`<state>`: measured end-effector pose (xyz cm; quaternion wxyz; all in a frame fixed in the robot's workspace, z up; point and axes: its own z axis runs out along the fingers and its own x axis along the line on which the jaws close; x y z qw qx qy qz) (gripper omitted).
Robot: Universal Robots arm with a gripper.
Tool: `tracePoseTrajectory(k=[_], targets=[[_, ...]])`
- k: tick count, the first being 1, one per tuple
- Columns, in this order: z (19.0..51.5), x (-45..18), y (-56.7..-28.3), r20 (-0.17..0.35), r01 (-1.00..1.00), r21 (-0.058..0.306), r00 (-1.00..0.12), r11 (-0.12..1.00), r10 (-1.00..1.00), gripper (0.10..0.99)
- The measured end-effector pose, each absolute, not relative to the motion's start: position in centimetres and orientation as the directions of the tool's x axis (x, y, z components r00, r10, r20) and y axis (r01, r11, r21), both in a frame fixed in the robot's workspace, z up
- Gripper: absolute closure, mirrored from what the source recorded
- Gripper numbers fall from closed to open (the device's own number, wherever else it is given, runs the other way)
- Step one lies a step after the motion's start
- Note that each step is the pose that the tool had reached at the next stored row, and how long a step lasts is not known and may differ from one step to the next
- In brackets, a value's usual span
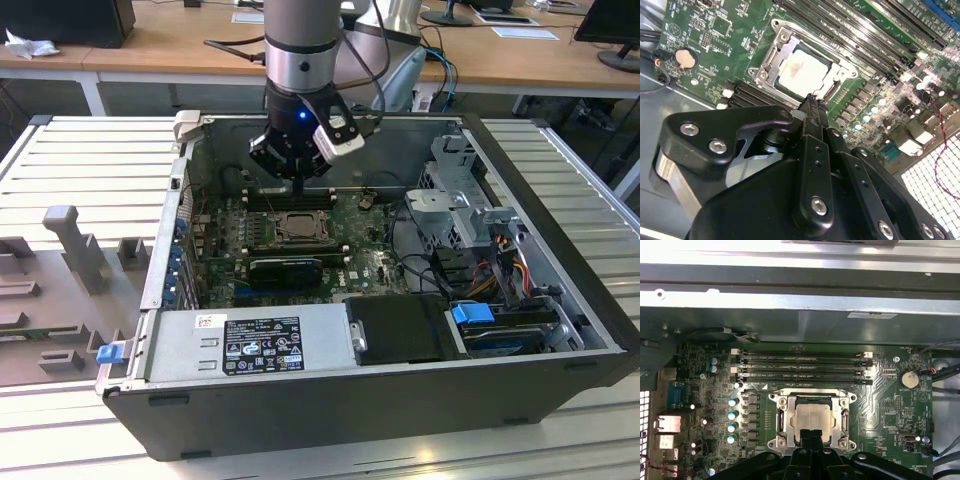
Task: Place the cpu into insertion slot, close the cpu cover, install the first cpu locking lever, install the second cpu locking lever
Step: 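Install the first cpu locking lever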
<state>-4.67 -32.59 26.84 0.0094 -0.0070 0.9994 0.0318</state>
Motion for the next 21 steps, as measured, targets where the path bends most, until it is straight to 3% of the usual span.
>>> tracePoseTrajectory(k=[21], targets=[[26.3,-10.6,-32.4,-0.025,-0.027,0.066,-0.999,0.997,-0.025,0.98]])
